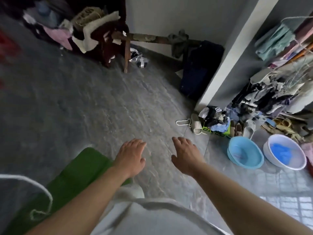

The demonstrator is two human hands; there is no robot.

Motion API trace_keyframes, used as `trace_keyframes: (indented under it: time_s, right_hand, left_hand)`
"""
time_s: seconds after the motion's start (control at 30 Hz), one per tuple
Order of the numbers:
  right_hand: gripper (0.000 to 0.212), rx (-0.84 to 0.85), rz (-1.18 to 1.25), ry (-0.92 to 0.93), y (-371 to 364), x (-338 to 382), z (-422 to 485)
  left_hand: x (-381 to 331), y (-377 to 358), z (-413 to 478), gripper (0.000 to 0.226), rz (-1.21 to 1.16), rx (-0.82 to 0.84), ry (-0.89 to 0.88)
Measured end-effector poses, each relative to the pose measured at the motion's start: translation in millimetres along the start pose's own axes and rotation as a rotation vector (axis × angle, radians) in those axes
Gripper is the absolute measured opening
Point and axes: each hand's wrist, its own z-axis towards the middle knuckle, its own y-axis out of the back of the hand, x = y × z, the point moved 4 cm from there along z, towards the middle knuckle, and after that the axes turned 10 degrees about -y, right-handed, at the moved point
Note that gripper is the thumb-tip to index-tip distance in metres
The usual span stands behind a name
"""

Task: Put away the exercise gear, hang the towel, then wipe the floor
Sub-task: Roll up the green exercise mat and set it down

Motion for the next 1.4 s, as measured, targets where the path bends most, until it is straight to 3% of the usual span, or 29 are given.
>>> trace_keyframes:
  time_s: [0.7, 1.1, 1.4]
  right_hand:
    - [0.068, 0.144, -0.304, 0.417, 84.5, 60.7, 334.2]
    - [0.069, 0.272, -0.445, 0.893, 96.2, 145.8, 507.7]
    - [0.063, 0.305, -0.606, 1.272, 92.5, 258.4, 540.5]
  left_hand:
    - [120.1, 33.6, 228.8, 0.066, -0.173, -0.132, 0.317]
    - [185.2, 44.3, 284.4, 0.067, -0.302, -0.216, 0.853]
    - [208.9, 57.7, 281.4, 0.066, -0.338, -0.358, 1.233]
